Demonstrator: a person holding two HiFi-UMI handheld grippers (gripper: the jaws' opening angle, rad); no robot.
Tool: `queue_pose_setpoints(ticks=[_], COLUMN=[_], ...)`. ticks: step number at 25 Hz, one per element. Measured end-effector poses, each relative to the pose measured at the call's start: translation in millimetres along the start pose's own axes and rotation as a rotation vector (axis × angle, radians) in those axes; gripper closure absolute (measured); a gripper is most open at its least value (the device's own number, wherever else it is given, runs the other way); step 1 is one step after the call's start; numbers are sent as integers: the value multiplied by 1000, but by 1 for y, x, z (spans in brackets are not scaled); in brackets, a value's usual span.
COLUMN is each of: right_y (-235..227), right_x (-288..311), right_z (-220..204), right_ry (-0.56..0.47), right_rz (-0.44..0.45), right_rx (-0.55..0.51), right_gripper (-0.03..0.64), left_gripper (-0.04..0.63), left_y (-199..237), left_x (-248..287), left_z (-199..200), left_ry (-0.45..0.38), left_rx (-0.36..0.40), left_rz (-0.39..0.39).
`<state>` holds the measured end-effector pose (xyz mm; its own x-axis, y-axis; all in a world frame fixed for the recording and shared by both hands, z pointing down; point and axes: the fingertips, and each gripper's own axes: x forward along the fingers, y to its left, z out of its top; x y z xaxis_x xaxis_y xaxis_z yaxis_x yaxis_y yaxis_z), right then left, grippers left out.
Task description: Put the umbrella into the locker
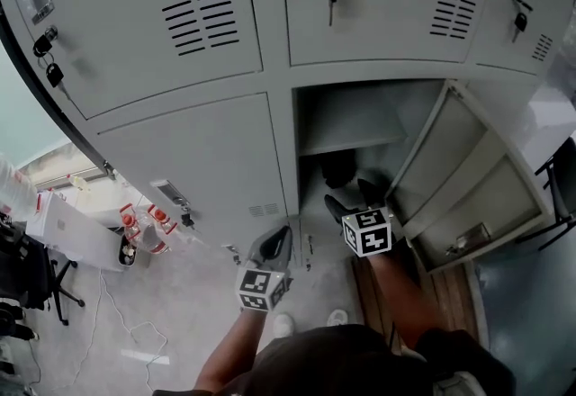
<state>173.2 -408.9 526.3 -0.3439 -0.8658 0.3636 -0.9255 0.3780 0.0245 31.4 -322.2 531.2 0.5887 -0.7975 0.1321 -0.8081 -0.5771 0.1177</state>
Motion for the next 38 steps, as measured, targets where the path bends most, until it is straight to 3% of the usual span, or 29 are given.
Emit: queue_pose_setpoints(ticks=[4,6,9,15,27,38], right_y=[15,21,29,19,21,21], right_x=[-32,-43,-56,-78,-86,-89], right_z=[2,2,8,18,15,20], right_ry=[-50,-83,-139,-226,-227,-253], right_rz=[13,-3,-32,-94,-103,-112], right_rx=[3,-54,-133,-67,-61,-37], right_gripper=[245,279,399,612,614,614], left_gripper=[591,591,591,591,591,591], left_y=[2,2,1,-2,-17,-30], left_x=[0,0,-2,-4,2,8], left_z=[4,10,16,27,35,46], left_ry=[-15,-31,-35,-56,-71,-115], left_rx=[-1,11,10,21,48,26], left_rz=[-1,-1,0,-17,-63,-75])
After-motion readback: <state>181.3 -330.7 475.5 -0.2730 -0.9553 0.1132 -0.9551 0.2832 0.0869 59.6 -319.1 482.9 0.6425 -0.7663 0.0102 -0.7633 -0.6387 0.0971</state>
